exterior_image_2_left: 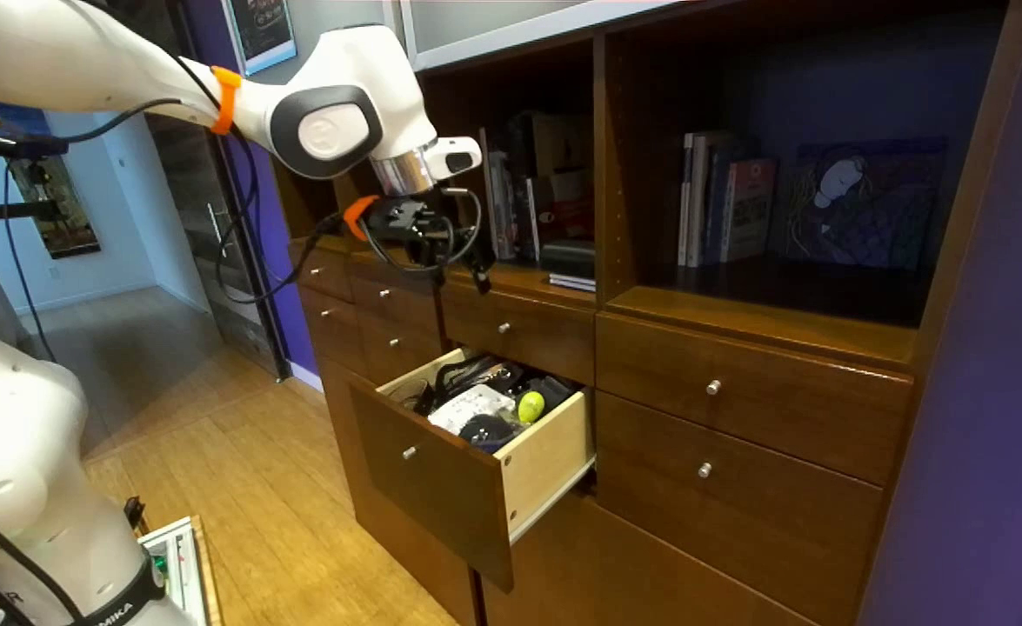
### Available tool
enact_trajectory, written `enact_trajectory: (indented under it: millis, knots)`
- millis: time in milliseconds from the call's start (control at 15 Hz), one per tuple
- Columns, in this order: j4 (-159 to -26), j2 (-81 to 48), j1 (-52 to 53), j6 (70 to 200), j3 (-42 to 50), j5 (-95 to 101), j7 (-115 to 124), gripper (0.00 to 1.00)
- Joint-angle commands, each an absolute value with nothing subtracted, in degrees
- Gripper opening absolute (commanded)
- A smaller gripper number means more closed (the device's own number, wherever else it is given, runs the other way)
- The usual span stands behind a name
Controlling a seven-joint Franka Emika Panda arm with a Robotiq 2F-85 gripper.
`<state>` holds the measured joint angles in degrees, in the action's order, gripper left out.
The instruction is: Put the yellow object in the open drawer
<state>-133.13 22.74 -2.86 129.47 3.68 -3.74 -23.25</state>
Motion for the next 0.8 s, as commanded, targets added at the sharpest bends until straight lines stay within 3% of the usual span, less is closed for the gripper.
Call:
enact_trajectory:
  millis: [0, 333, 733]
  knots:
    - [-133.4, 27.7, -2.3, 123.7, 3.1, -0.4, -17.7, 1.00]
    - [-136.0, 33.3, -0.3, 121.0, 4.8, -1.7, -20.0, 1.00]
    - [-134.0, 30.0, -0.8, 121.4, 4.6, -0.9, -17.8, 1.00]
